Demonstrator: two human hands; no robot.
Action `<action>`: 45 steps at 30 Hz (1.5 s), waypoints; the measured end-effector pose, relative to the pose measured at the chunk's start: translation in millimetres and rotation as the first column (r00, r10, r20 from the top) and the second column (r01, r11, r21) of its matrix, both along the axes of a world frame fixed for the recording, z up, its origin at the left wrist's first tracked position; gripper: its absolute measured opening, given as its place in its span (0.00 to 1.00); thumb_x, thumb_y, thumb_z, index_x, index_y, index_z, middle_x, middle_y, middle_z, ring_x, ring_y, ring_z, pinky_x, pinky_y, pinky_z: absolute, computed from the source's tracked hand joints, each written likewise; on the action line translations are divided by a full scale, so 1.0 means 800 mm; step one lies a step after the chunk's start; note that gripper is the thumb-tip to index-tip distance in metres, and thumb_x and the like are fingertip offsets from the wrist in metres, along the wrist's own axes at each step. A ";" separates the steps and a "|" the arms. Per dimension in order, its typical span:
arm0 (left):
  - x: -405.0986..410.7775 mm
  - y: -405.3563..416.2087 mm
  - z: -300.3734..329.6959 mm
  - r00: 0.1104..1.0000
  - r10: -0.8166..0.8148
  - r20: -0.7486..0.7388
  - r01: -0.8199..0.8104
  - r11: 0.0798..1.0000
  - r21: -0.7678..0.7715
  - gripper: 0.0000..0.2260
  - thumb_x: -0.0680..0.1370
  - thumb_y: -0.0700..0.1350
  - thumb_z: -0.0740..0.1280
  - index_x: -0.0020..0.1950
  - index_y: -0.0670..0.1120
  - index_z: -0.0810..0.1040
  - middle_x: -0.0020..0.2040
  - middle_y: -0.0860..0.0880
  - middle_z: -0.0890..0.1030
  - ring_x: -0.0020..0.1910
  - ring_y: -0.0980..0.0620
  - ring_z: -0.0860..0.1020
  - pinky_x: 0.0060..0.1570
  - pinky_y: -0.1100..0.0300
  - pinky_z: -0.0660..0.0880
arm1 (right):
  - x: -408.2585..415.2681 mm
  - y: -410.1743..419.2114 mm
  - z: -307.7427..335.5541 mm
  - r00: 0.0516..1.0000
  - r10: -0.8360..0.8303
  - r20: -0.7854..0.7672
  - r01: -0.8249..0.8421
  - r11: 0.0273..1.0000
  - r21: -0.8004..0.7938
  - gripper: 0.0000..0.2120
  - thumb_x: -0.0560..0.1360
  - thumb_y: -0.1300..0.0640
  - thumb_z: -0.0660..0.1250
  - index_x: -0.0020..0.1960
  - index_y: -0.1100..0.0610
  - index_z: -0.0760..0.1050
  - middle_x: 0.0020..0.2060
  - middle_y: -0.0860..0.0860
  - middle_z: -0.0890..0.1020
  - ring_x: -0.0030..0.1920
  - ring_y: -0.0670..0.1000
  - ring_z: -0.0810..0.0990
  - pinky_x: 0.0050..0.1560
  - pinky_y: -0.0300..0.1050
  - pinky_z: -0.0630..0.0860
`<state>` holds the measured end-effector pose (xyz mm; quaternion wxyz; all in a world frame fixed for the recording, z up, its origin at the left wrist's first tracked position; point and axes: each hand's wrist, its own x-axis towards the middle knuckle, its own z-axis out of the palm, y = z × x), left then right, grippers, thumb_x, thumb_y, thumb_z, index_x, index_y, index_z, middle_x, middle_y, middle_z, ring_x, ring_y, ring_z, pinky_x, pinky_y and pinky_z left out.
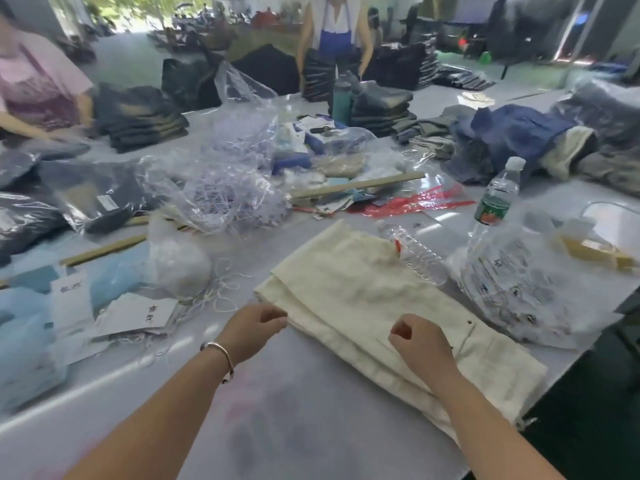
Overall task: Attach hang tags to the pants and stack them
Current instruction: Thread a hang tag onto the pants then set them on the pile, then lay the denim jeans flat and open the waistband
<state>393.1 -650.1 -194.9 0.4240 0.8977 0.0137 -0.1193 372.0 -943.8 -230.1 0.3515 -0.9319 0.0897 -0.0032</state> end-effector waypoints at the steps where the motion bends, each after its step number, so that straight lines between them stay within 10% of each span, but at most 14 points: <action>1: -0.012 0.013 0.006 1.000 0.021 -0.003 -0.021 0.999 -0.036 0.03 0.78 0.42 0.68 0.48 0.48 0.82 0.42 0.51 0.84 0.43 0.54 0.81 0.46 0.61 0.75 | -0.001 0.026 0.005 0.999 0.050 -0.001 -0.050 0.999 0.018 0.04 0.69 0.60 0.68 0.36 0.54 0.76 0.33 0.46 0.79 0.38 0.49 0.77 0.38 0.42 0.70; 10: -0.216 0.225 0.086 0.865 0.460 0.201 -0.412 0.879 -0.239 0.08 0.76 0.39 0.70 0.37 0.45 0.80 0.34 0.50 0.83 0.34 0.56 0.80 0.39 0.65 0.75 | -0.068 0.339 0.090 0.752 0.648 0.117 -0.647 0.695 0.313 0.11 0.69 0.59 0.73 0.31 0.58 0.74 0.25 0.51 0.78 0.27 0.43 0.71 0.31 0.36 0.66; 17: -0.393 0.414 0.139 0.431 0.746 0.507 -0.751 0.608 -0.257 0.08 0.81 0.39 0.61 0.46 0.48 0.77 0.29 0.51 0.79 0.28 0.54 0.76 0.31 0.61 0.73 | -0.190 0.576 0.161 0.455 0.857 0.243 -0.812 0.288 0.508 0.18 0.69 0.68 0.70 0.26 0.57 0.67 0.22 0.51 0.71 0.25 0.46 0.68 0.28 0.37 0.63; 20: -0.460 0.538 0.165 0.245 0.642 0.727 -0.935 0.355 0.002 0.10 0.76 0.39 0.67 0.55 0.51 0.78 0.46 0.52 0.81 0.45 0.51 0.79 0.45 0.57 0.75 | -0.248 0.683 0.174 0.385 0.870 0.306 -0.837 0.190 0.513 0.22 0.66 0.71 0.70 0.26 0.56 0.61 0.23 0.47 0.61 0.27 0.45 0.59 0.28 0.37 0.56; 23: -0.498 0.668 0.182 0.419 0.483 0.769 -0.907 0.177 0.383 0.29 0.70 0.54 0.74 0.69 0.50 0.71 0.69 0.47 0.71 0.69 0.44 0.66 0.68 0.46 0.66 | -0.287 0.772 0.180 0.364 0.871 0.330 -0.846 0.161 0.509 0.24 0.64 0.74 0.69 0.25 0.54 0.58 0.23 0.45 0.58 0.26 0.44 0.57 0.27 0.35 0.54; 27: -0.500 0.787 0.163 0.743 0.604 0.289 -0.518 0.245 0.820 0.47 0.70 0.69 0.67 0.79 0.59 0.42 0.80 0.50 0.44 0.79 0.45 0.42 0.75 0.41 0.44 | -0.307 0.865 0.188 0.396 0.859 0.325 -0.826 0.178 0.535 0.24 0.65 0.72 0.69 0.25 0.53 0.58 0.23 0.46 0.59 0.26 0.44 0.56 0.27 0.34 0.54; 32: -0.501 0.836 0.154 0.667 0.501 0.552 -0.733 0.310 0.605 0.30 0.73 0.35 0.62 0.73 0.54 0.69 0.73 0.50 0.70 0.72 0.46 0.66 0.70 0.53 0.64 | -0.299 0.947 0.188 0.425 0.865 0.267 -0.784 0.204 0.587 0.21 0.67 0.71 0.70 0.27 0.57 0.61 0.23 0.48 0.59 0.25 0.45 0.57 0.25 0.32 0.57; 37: -0.509 0.845 0.202 0.646 0.470 0.602 -0.755 0.277 0.594 0.23 0.73 0.36 0.59 0.66 0.51 0.74 0.54 0.43 0.83 0.53 0.38 0.79 0.50 0.48 0.77 | -0.279 1.021 0.200 0.574 0.813 0.101 -0.617 0.348 0.706 0.15 0.77 0.53 0.67 0.35 0.60 0.73 0.25 0.52 0.76 0.27 0.50 0.70 0.29 0.39 0.67; 41: -0.522 0.852 0.212 0.787 0.462 0.410 -0.604 0.442 0.663 0.28 0.71 0.41 0.64 0.71 0.56 0.68 0.68 0.49 0.74 0.65 0.45 0.73 0.61 0.49 0.73 | -0.261 1.075 0.226 0.457 0.869 -0.193 -0.377 0.385 0.842 0.24 0.78 0.40 0.61 0.47 0.62 0.75 0.32 0.56 0.79 0.28 0.53 0.76 0.29 0.42 0.73; 45: -0.542 0.872 0.205 0.866 0.499 0.023 -0.389 0.645 0.658 0.46 0.69 0.57 0.74 0.79 0.61 0.49 0.80 0.54 0.50 0.78 0.49 0.53 0.75 0.50 0.57 | -0.260 1.109 0.227 0.467 0.862 -0.196 -0.552 0.458 0.697 0.16 0.73 0.48 0.71 0.47 0.60 0.74 0.35 0.54 0.74 0.30 0.51 0.71 0.30 0.41 0.68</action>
